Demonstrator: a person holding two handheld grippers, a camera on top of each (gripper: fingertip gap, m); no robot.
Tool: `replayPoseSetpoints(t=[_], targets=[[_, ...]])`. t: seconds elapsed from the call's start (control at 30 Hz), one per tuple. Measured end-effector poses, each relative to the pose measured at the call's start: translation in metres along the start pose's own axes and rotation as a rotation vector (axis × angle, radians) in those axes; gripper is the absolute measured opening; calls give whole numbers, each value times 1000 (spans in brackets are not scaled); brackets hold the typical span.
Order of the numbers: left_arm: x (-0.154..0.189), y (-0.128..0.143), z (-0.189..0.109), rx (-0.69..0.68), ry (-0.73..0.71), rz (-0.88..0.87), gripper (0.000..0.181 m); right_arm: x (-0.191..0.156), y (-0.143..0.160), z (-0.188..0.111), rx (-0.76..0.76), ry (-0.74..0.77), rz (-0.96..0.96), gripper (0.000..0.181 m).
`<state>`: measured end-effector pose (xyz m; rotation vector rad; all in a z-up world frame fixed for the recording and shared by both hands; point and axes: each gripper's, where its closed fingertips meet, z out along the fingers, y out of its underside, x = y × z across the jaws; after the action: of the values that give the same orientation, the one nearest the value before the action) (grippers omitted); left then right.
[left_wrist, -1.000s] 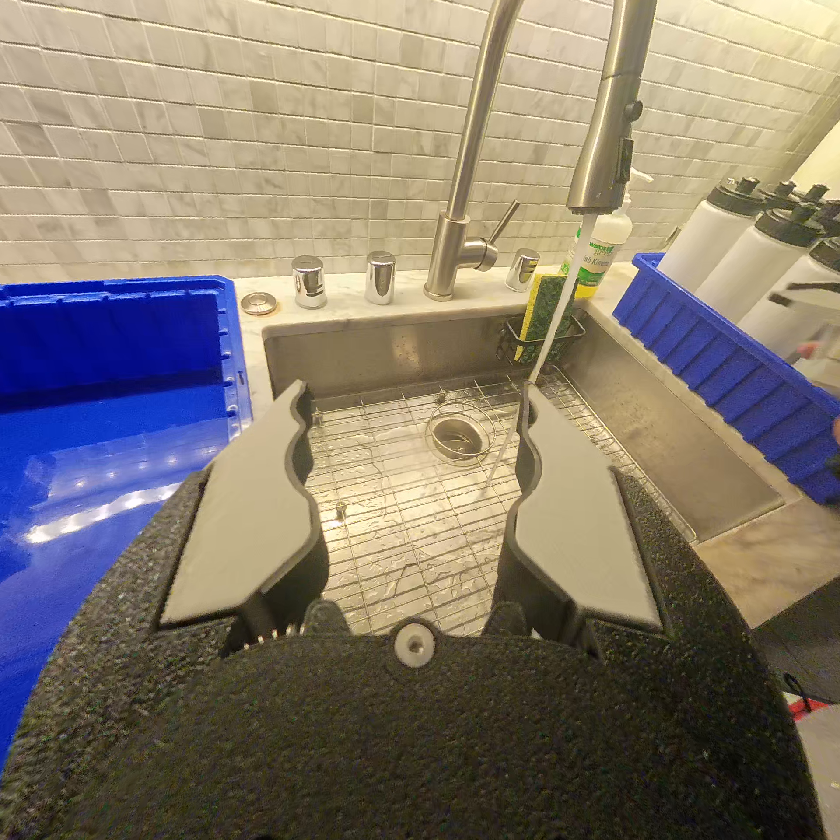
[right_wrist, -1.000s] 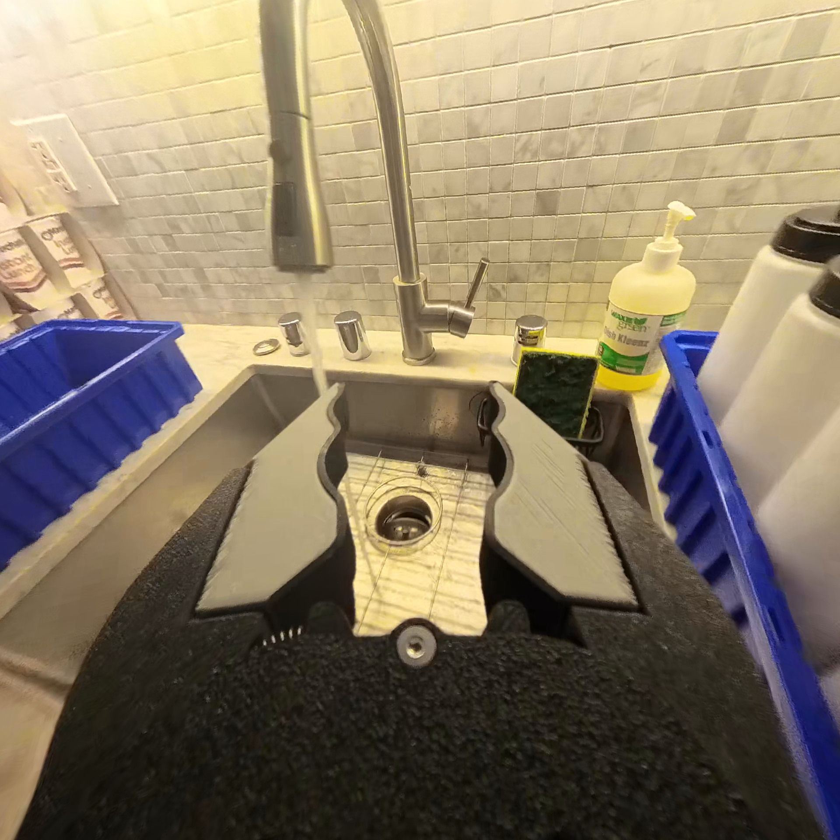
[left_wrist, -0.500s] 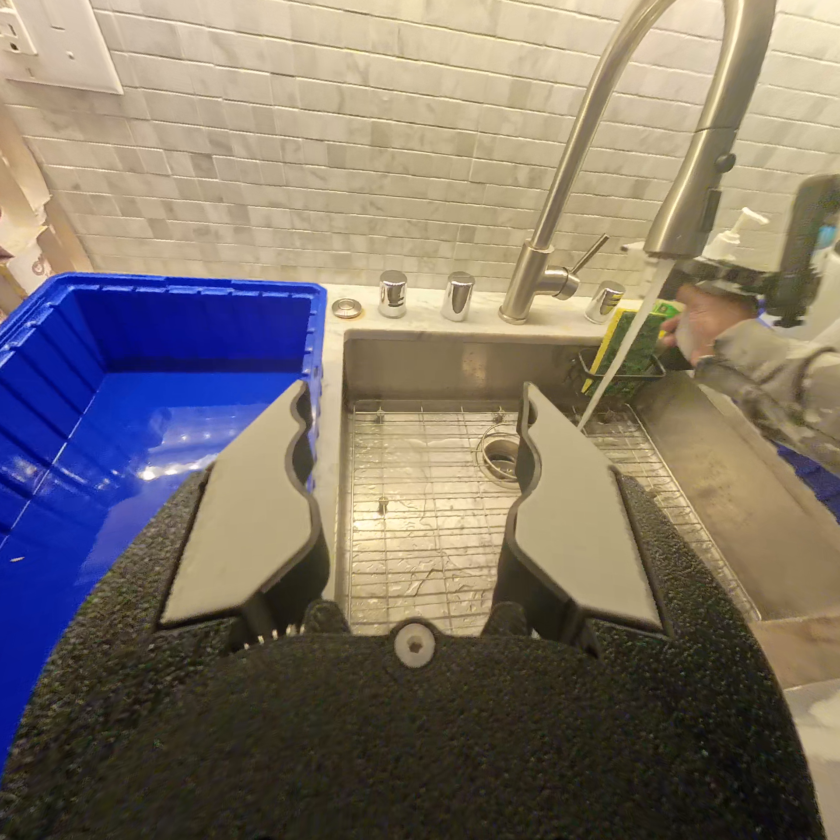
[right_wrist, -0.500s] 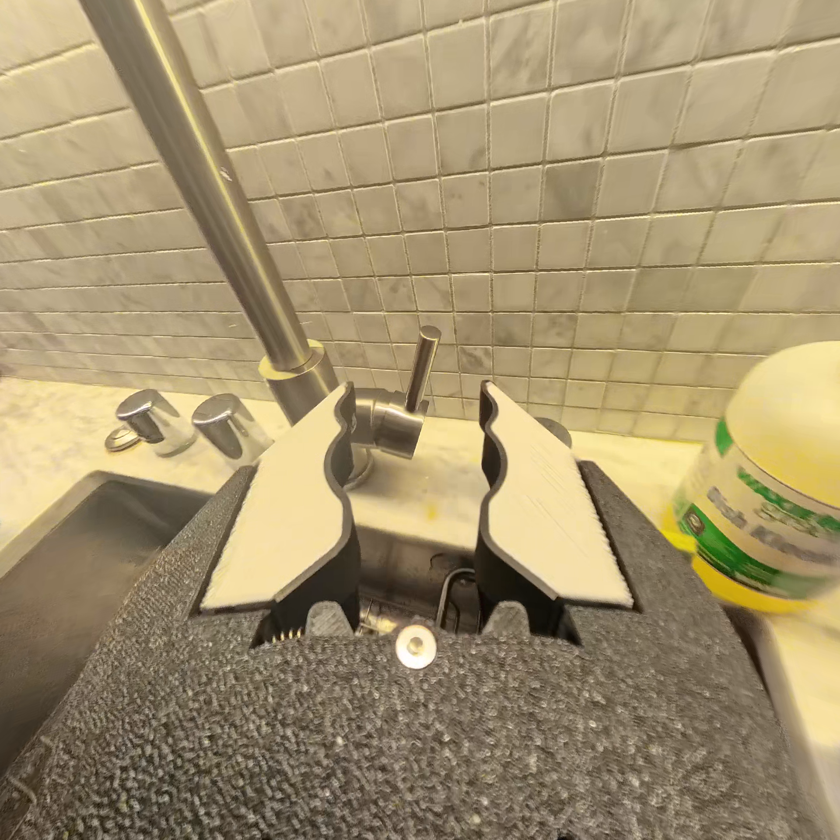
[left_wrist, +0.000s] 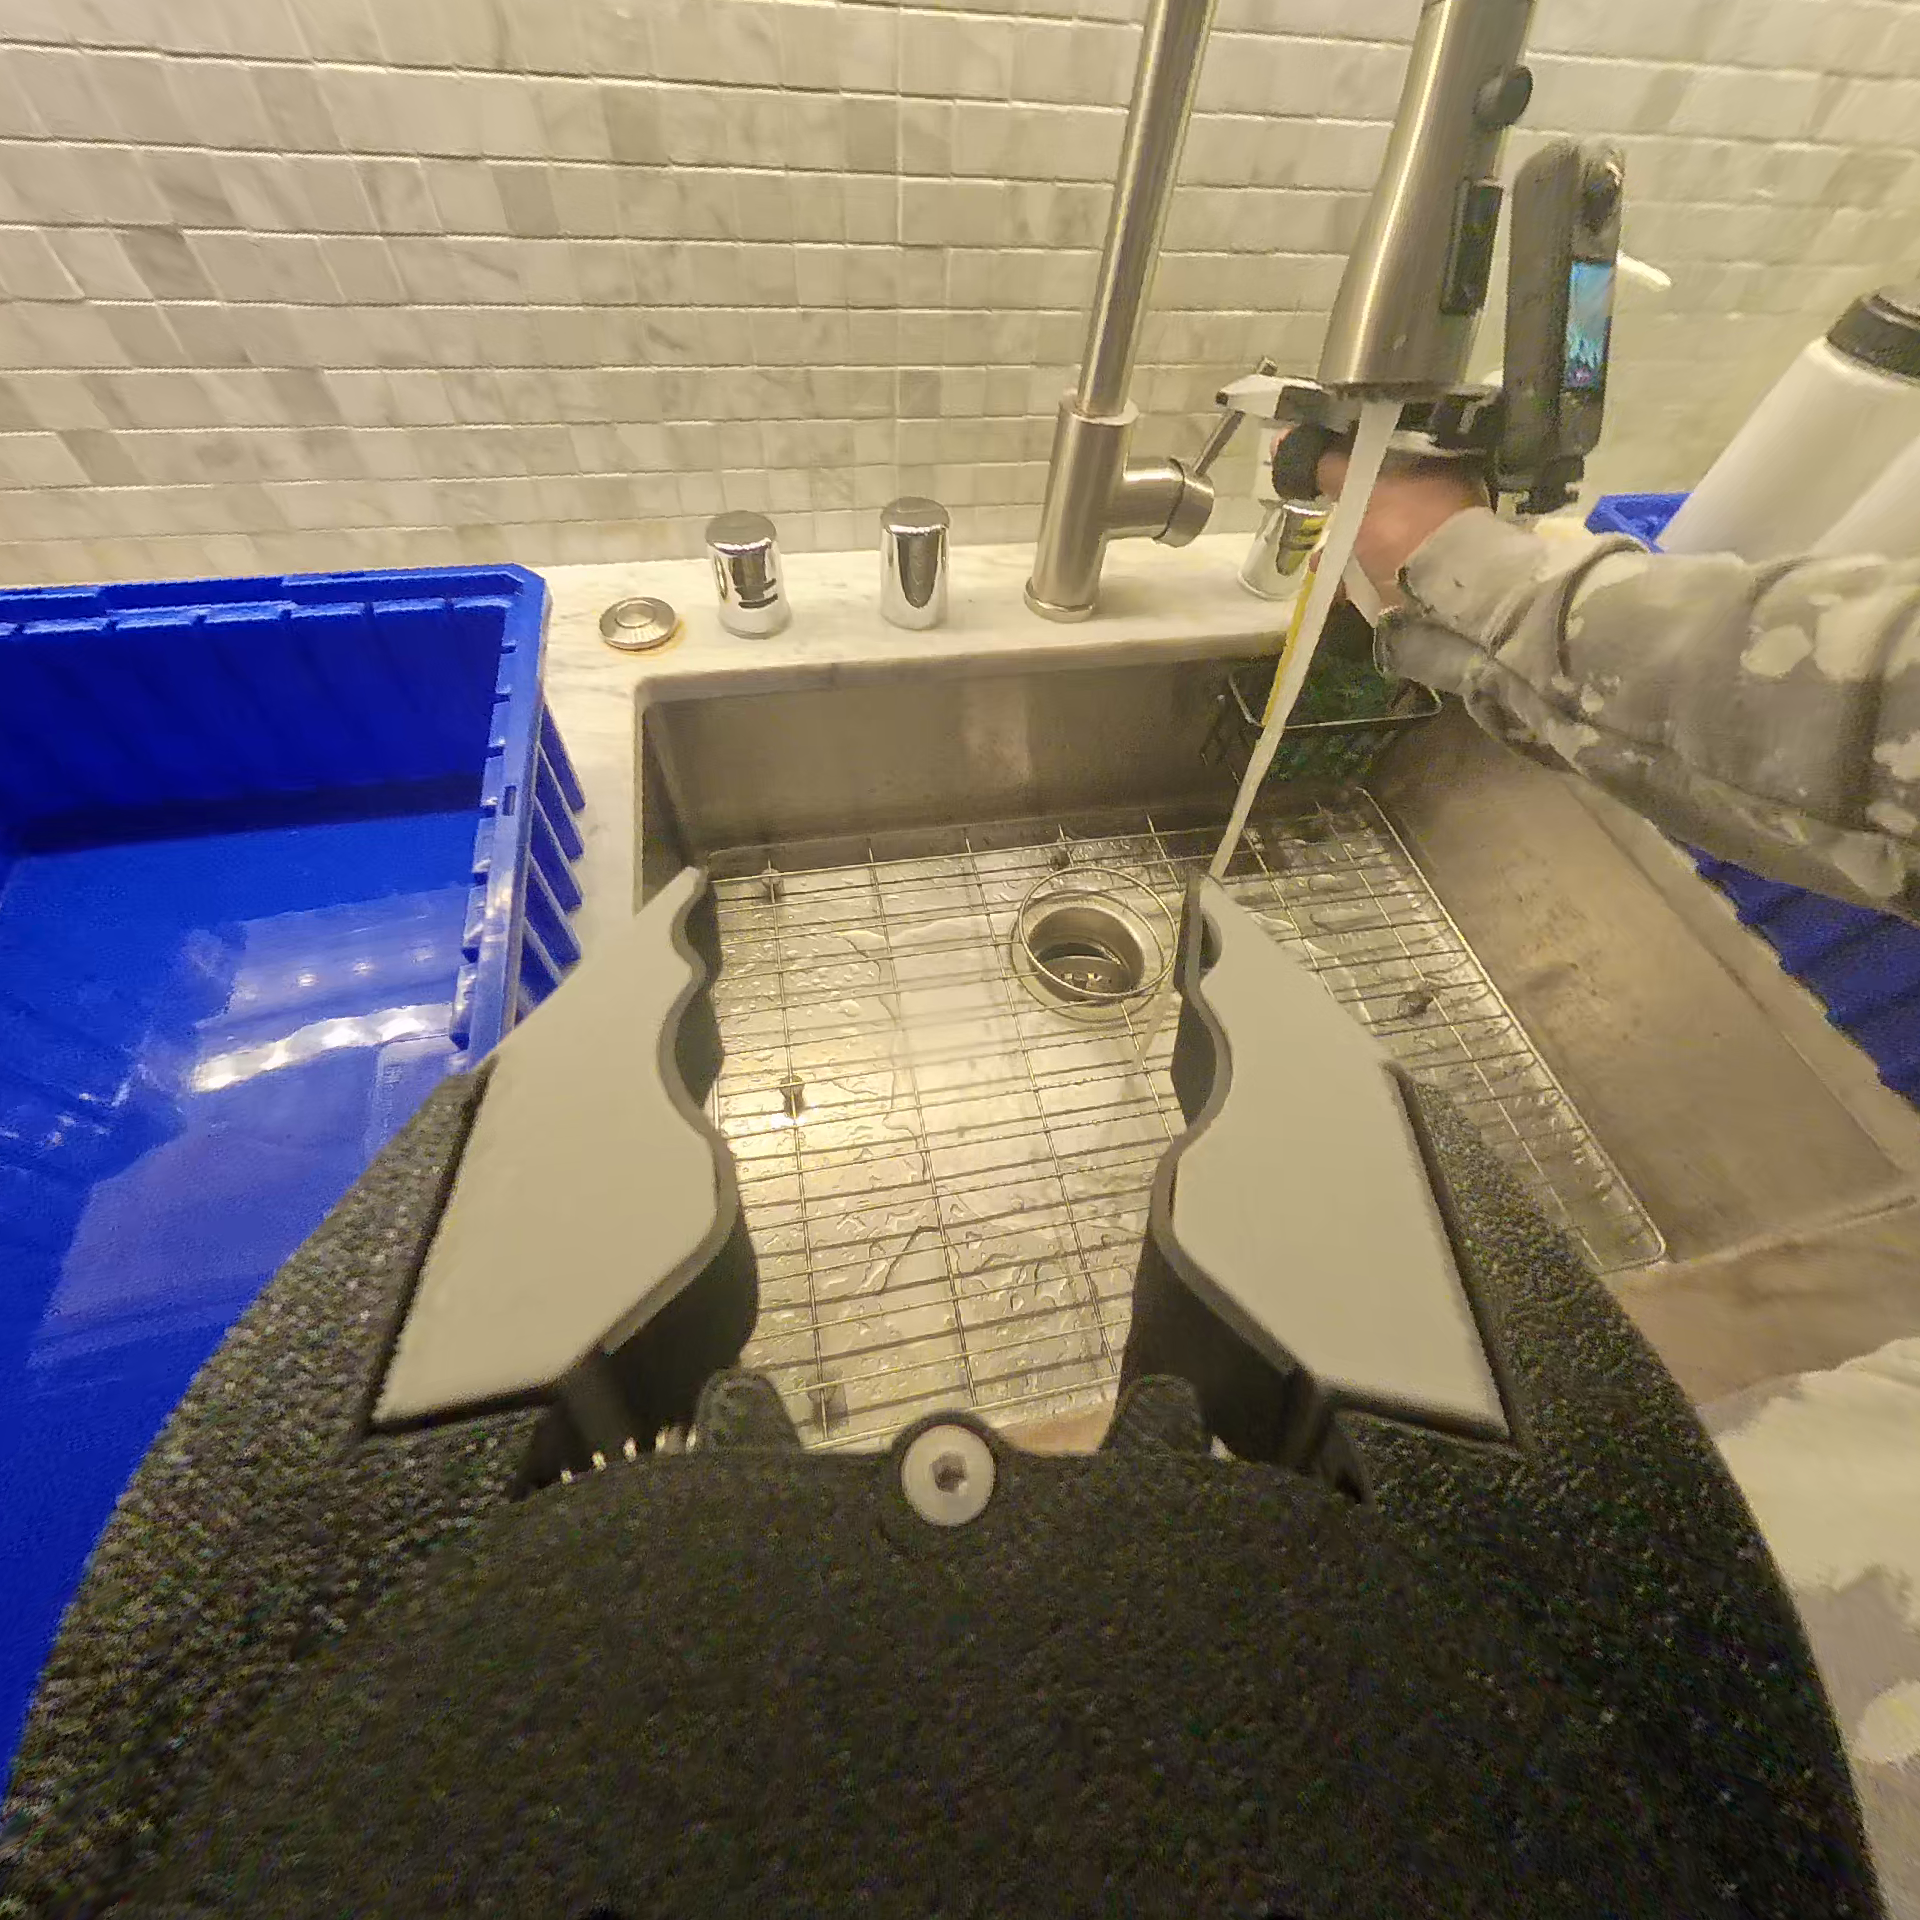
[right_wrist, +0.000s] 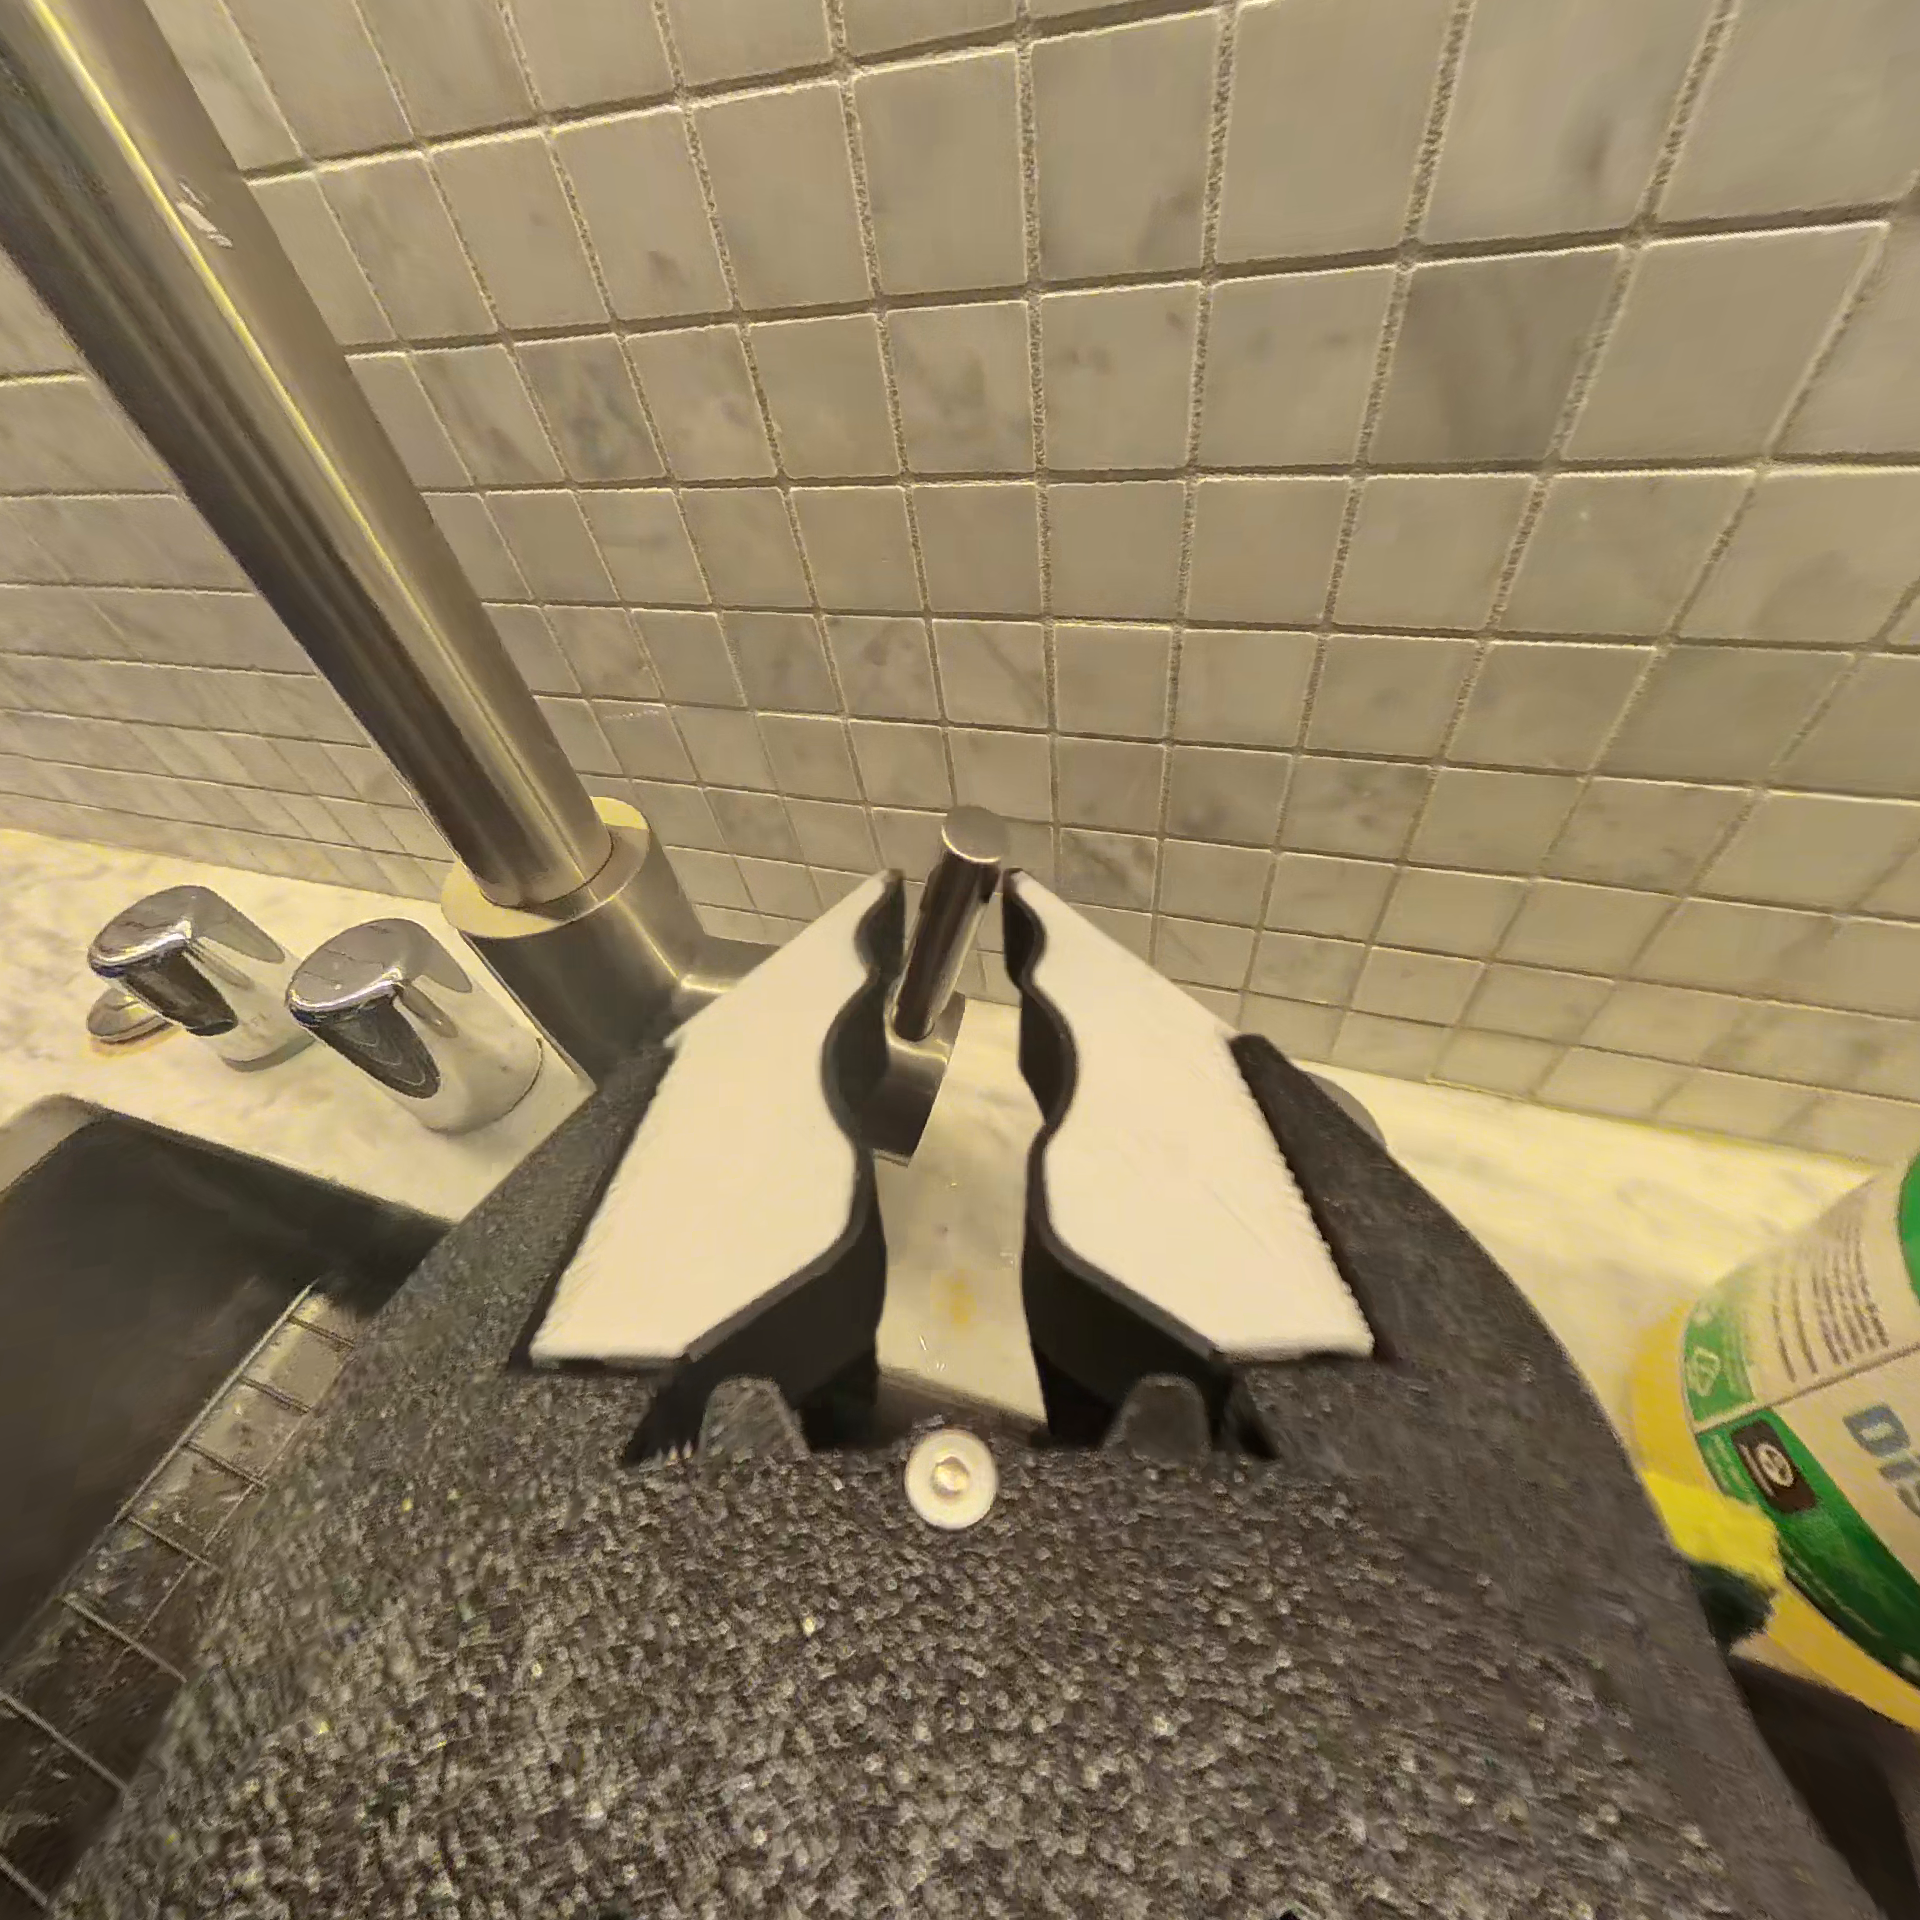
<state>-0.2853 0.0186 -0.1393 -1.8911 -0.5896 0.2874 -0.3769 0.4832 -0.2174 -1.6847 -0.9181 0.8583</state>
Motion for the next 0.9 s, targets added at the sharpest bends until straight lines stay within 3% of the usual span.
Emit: replayPoseSetpoints(t=[0.67,0.83,0.9], targets=[[31,9,7,-62,150,56,86,0,0,0,-59,53,-51,14],[32,10,10,-68,163,60,86,-25,-11,7,-58,47,-178,11],[32,10,10,-70,166,64,86,-24,-12,9,-56,38,-112,11]])
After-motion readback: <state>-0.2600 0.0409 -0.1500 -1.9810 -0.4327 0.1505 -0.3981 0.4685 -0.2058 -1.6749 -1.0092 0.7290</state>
